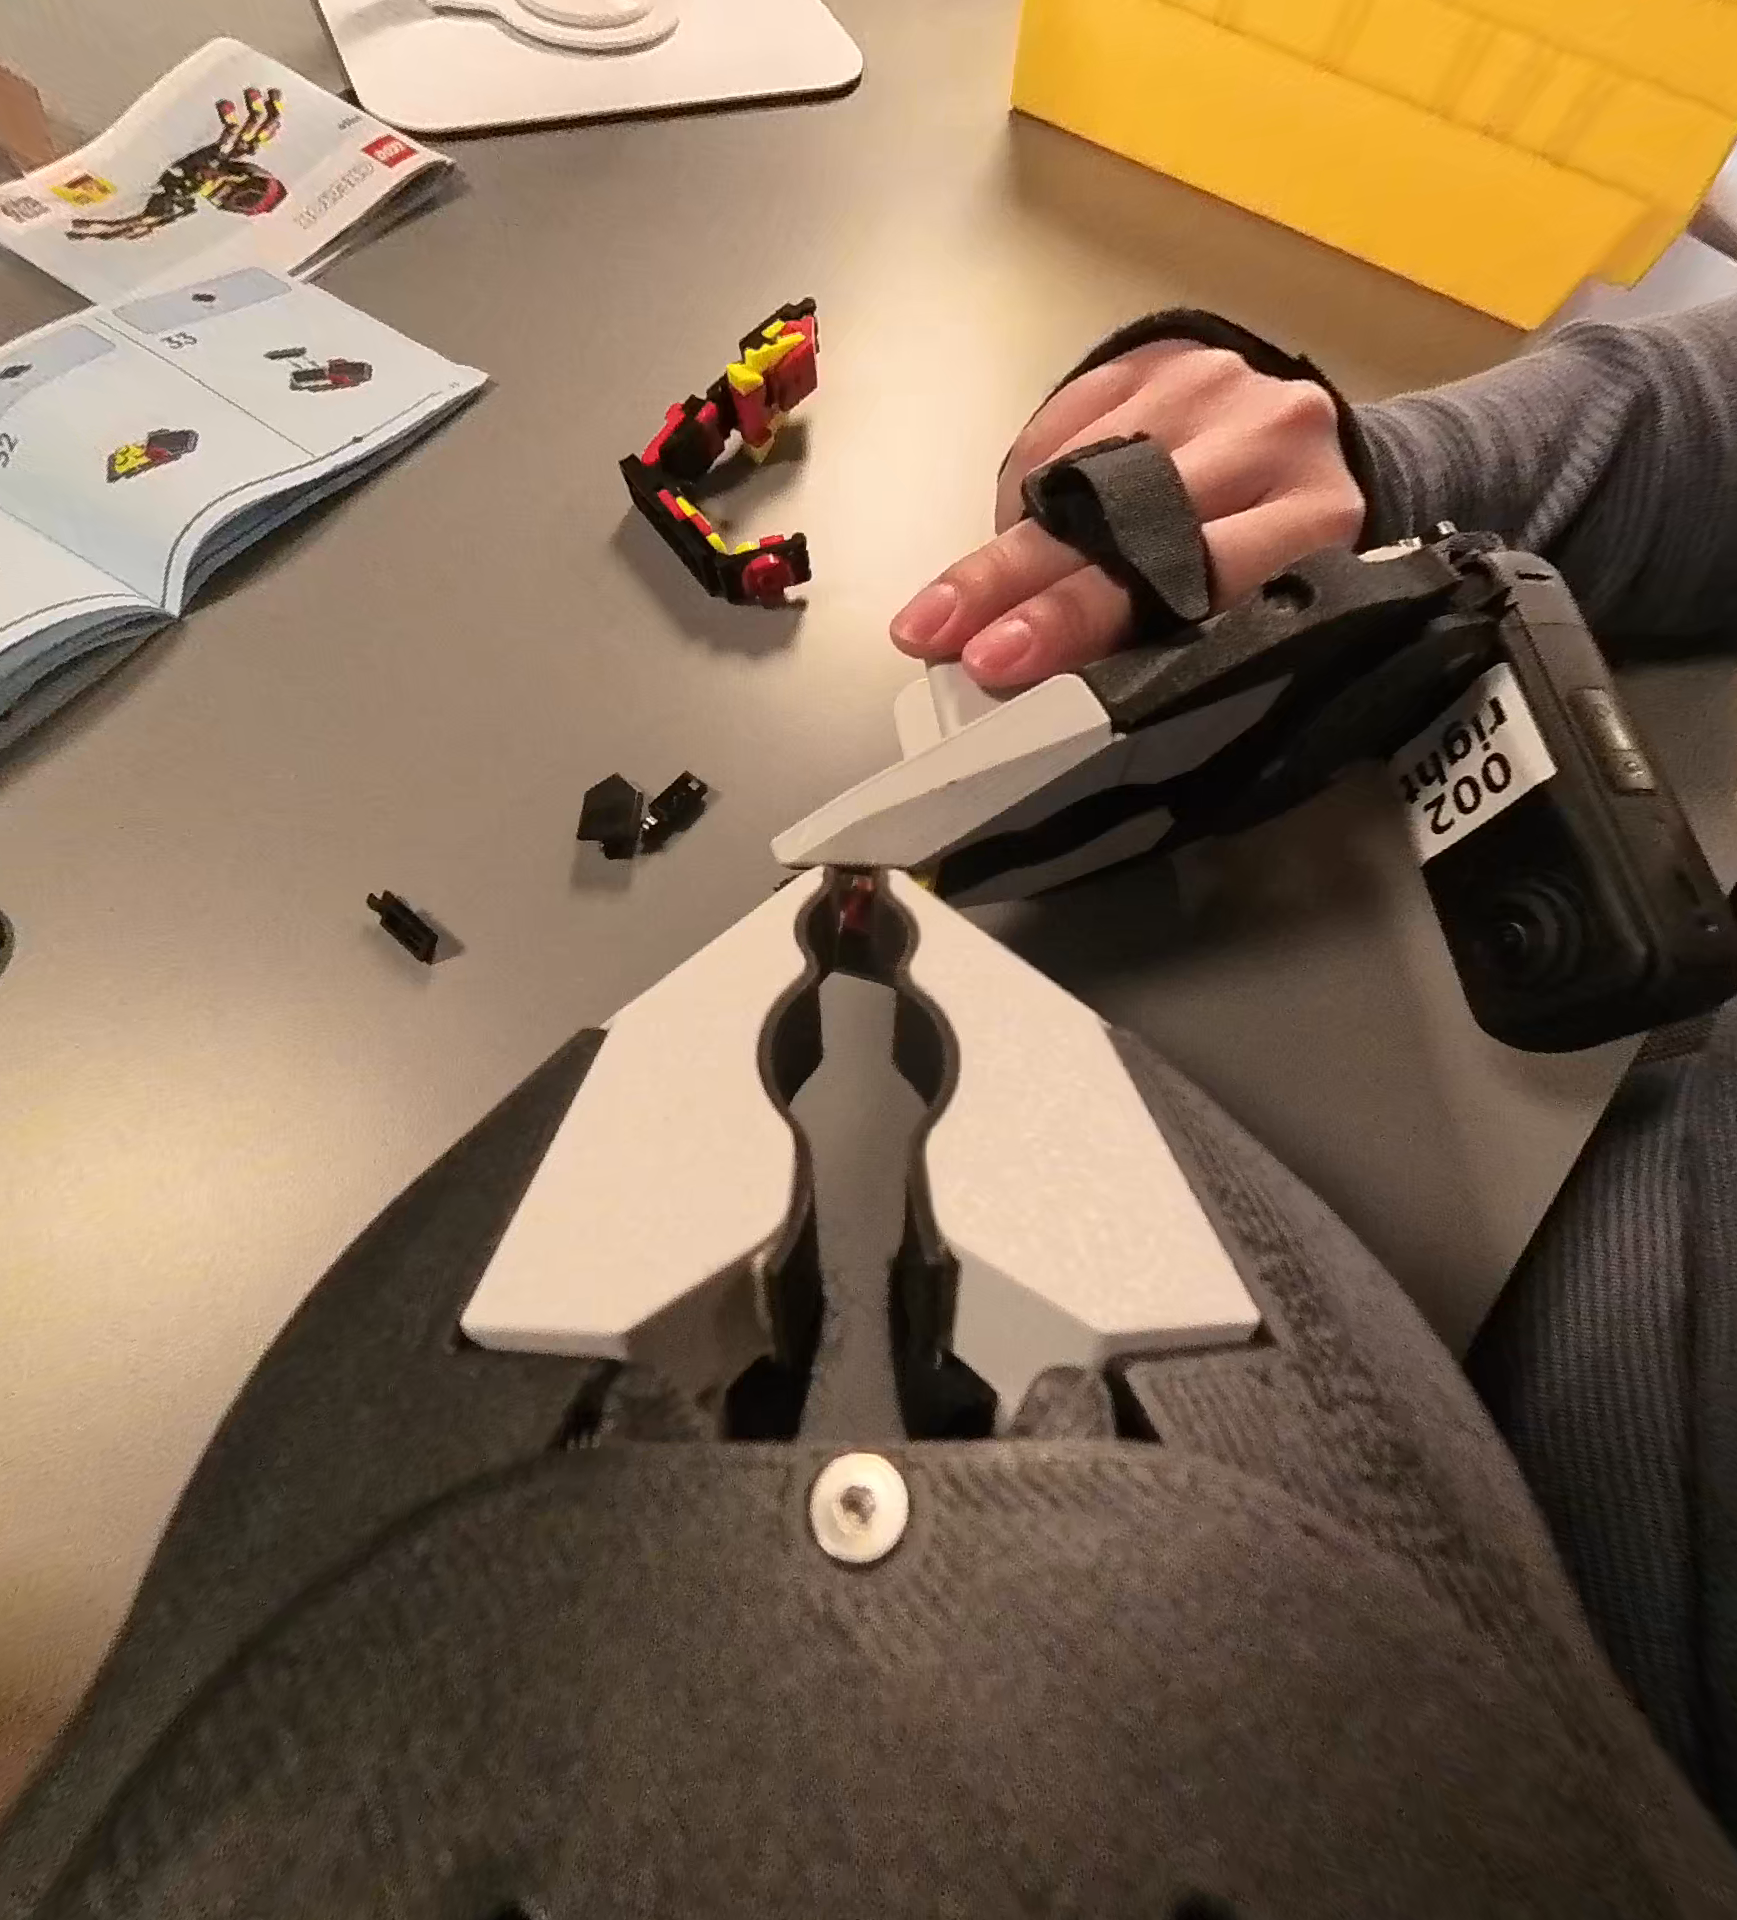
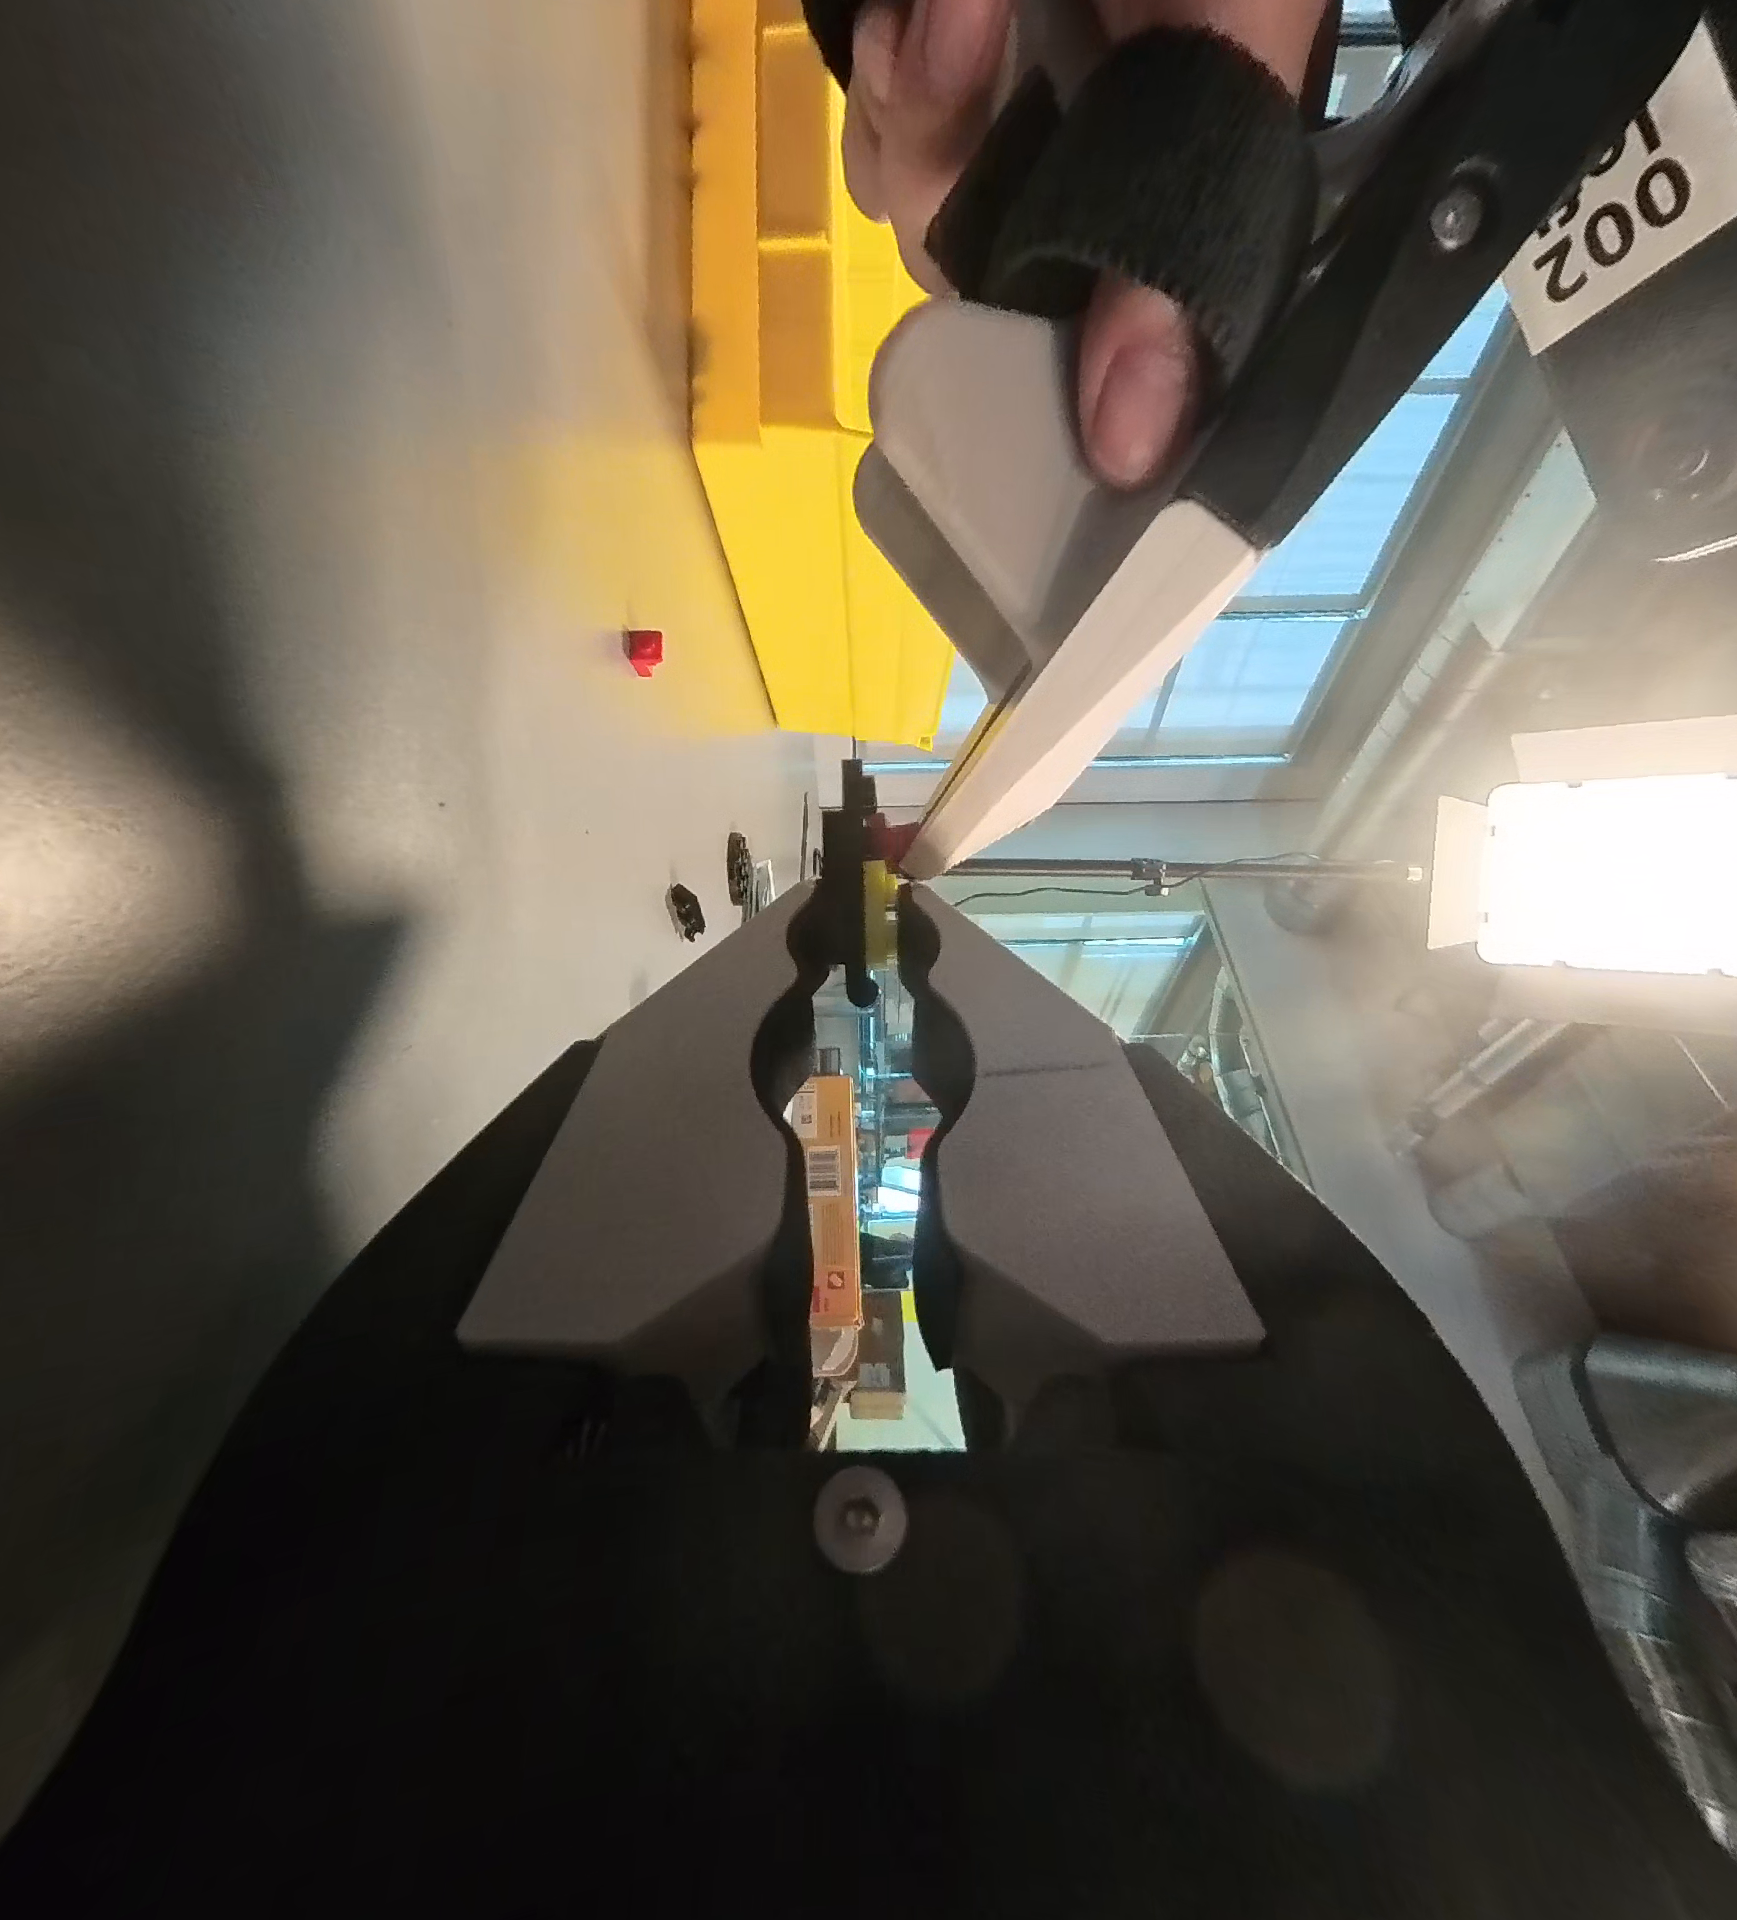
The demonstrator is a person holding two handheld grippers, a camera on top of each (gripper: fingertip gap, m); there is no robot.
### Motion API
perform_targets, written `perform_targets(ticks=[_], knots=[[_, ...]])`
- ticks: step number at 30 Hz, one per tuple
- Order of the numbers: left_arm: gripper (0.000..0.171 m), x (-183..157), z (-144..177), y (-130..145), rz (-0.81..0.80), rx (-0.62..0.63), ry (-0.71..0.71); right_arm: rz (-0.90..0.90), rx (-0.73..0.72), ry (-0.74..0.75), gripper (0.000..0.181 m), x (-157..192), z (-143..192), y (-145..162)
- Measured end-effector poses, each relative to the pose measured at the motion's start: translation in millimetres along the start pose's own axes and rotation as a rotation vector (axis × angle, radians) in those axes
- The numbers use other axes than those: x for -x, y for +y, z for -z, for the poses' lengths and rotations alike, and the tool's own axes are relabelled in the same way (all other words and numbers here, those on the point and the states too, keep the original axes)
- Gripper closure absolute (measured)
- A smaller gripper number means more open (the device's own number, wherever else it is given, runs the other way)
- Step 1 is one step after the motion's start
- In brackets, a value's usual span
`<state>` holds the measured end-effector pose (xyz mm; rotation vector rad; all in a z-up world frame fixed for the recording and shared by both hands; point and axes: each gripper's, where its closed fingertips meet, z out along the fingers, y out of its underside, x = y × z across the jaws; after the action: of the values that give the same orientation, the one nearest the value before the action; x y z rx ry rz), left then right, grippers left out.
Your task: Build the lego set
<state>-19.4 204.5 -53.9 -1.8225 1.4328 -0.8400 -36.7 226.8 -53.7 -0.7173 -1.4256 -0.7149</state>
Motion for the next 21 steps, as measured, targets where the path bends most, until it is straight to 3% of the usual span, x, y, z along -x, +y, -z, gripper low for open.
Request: perform_targets(ticks=[5,7,13,17,21], knots=[[0.163,-2,0,0,0.011,-0.007,0.006,-0.003,0.001,0.003,0.171,-1,0,0],[0.154,-2,1,-2,0.014,-0.019,-0.001,-0.007,-0.002,0.006,0.171,-2,0,0],[0.139,-5,19,-3,-0.083,-0.162,-0.041,-0.014,-0.002,0.009,0.171,-2,0,0],[0.131,-9,21,8,-0.348,-0.193,-0.161,-0.020,-0.003,0.009,0.172,-2,0,0],[0.130,-10,15,14,-0.865,-0.120,-0.444,-0.017,-0.001,0.003,0.171,-1,0,0]])
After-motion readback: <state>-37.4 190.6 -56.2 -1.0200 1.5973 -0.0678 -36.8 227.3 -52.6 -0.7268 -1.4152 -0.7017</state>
